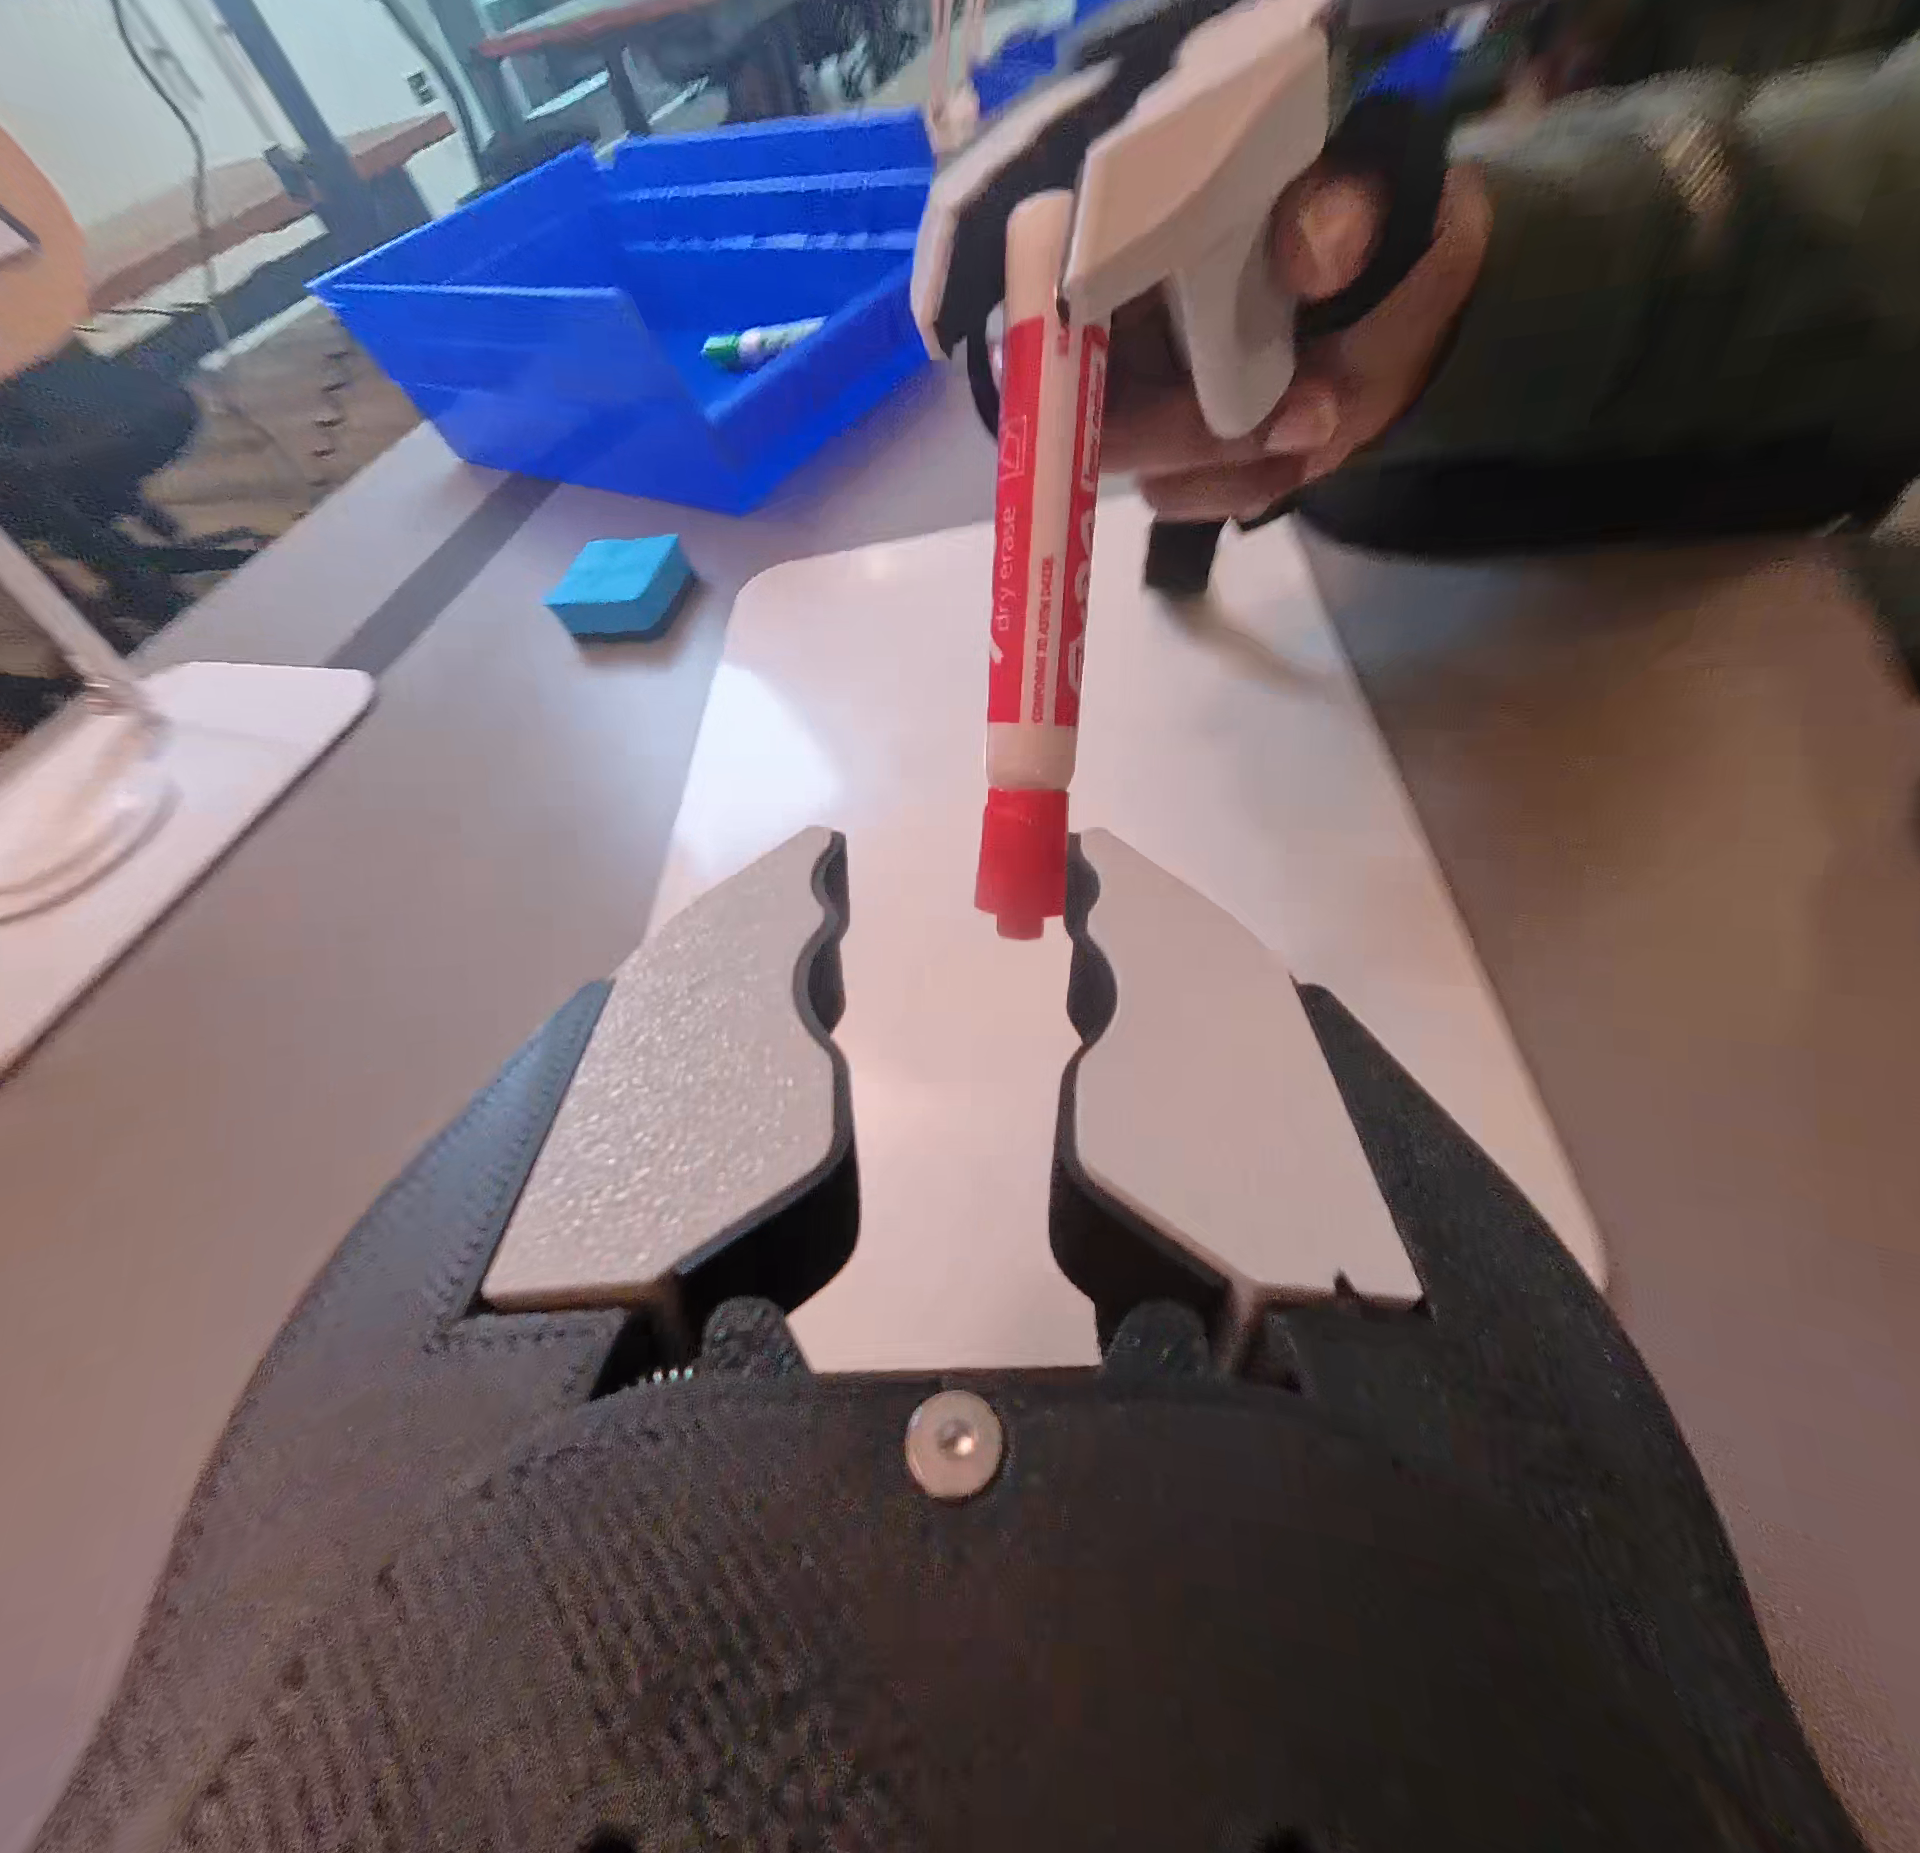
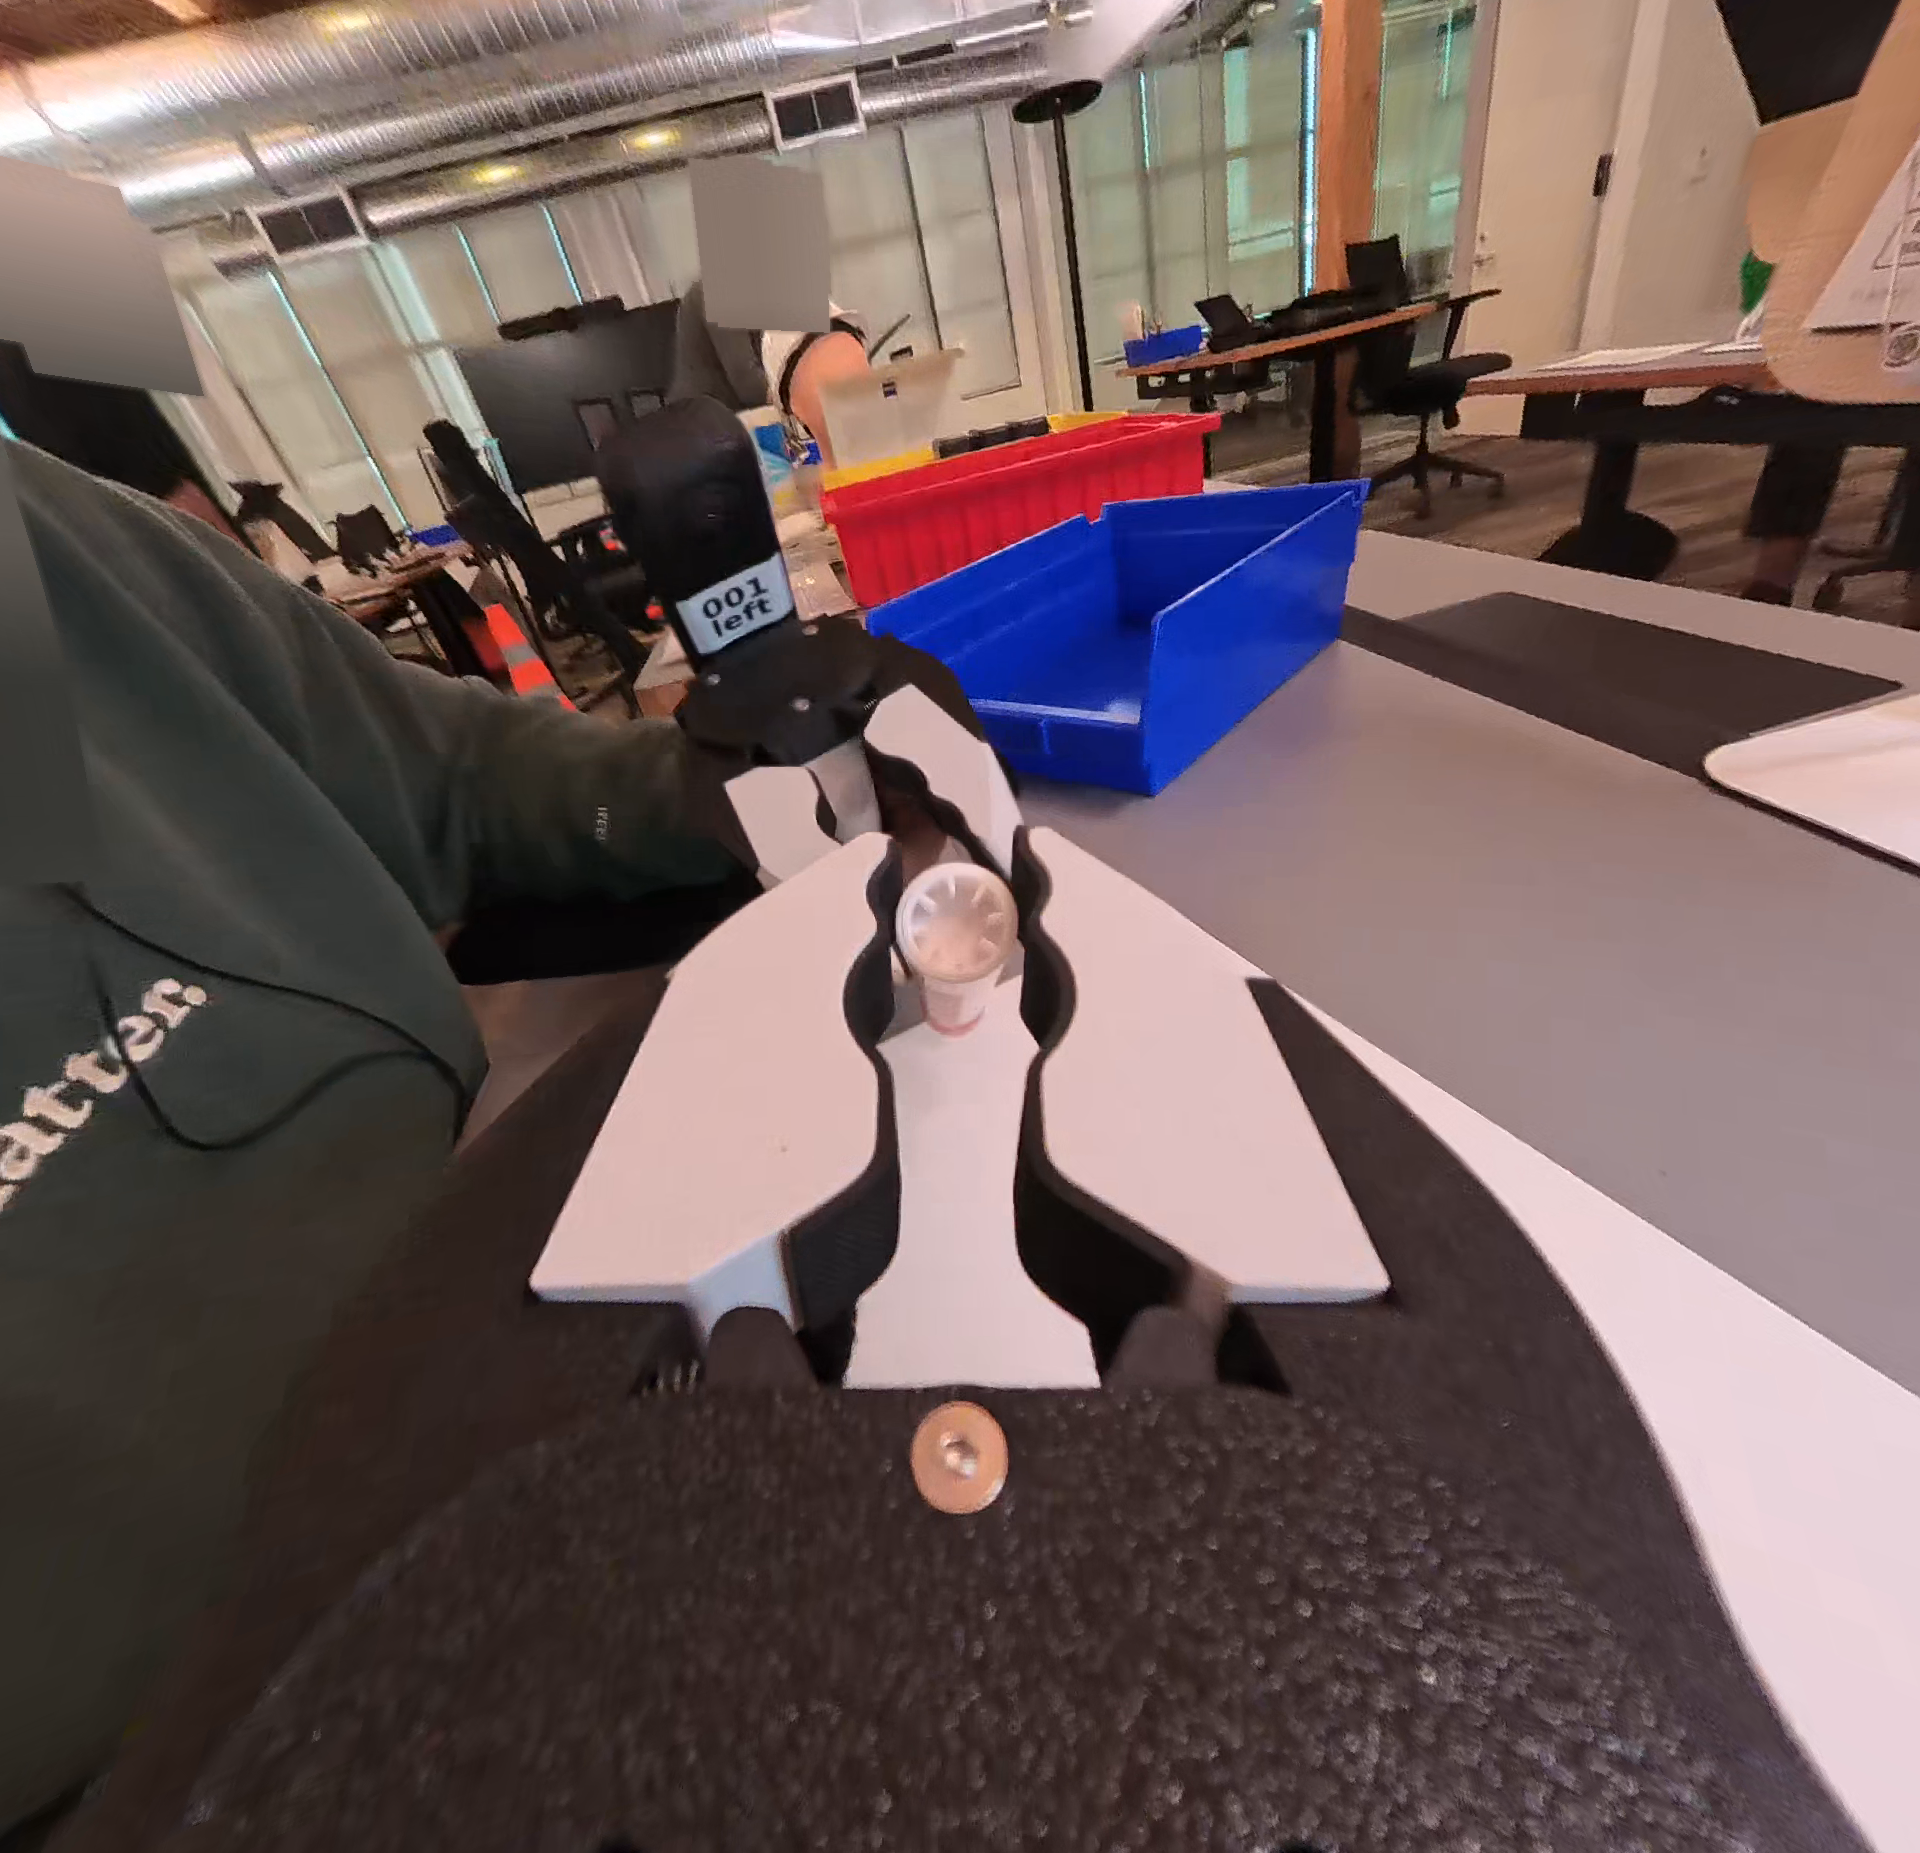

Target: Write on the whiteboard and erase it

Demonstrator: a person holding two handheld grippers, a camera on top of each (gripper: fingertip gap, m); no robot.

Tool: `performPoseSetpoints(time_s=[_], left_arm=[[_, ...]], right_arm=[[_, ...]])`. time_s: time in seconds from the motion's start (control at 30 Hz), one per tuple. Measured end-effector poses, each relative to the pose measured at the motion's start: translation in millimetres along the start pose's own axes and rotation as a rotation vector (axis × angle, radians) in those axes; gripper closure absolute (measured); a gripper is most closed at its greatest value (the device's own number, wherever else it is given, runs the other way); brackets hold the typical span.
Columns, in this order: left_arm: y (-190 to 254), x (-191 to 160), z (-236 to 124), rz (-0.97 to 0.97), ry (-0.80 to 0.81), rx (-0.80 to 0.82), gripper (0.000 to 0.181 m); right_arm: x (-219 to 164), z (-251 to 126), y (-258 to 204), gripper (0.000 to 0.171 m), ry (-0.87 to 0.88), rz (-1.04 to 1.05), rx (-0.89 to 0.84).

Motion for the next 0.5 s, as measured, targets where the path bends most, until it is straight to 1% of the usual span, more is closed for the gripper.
performPoseSetpoints(time_s=[0.03, 0.07, 0.13, 0.23, 0.3, 0.43, 0.5], left_arm=[[-1.1, 0.6, -2.2, -0.048, 0.044, -0.033, 0.146], [-1.1, 2.0, -3.8, -0.076, 0.084, -0.070, 0.155], [-0.1, 3.0, -5.0, -0.092, 0.120, -0.118, 0.181], [-0.2, -0.9, -3.2, -0.096, 0.106, -0.121, 0.181], [-0.6, -2.3, -2.9, -0.117, 0.130, -0.129, 0.172], [-2.0, -3.8, -1.3, -0.173, 0.161, -0.157, 0.143], [-0.1, -5.3, 0.0, -0.182, 0.161, -0.171, 0.135]], right_arm=[[0.6, -1.1, 0.8, 0.151, 0.004, 0.009, 0.002], [0.1, -1.4, 0.6, 0.151, 0.005, 0.012, 0.006], [-0.6, -0.7, -1.3, 0.151, 0.010, 0.021, 0.023], [1.0, 0.3, -4.2, 0.151, 0.013, 0.014, 0.034], [3.0, -0.3, -5.6, 0.151, 0.025, 0.016, 0.040], [7.7, -2.8, -7.0, 0.151, 0.065, 0.020, 0.045], [7.6, -2.7, -6.2, 0.151, 0.083, 0.041, 0.052]])
Point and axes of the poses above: each gripper's, where its closed fingertips meet, z out along the fingers, x out of its top, y = z × x across the jaws, the point moved 10 cm from there along -z, back along the fingers, and after that the axes turned 5 degrees about y, right-handed, at the moved point
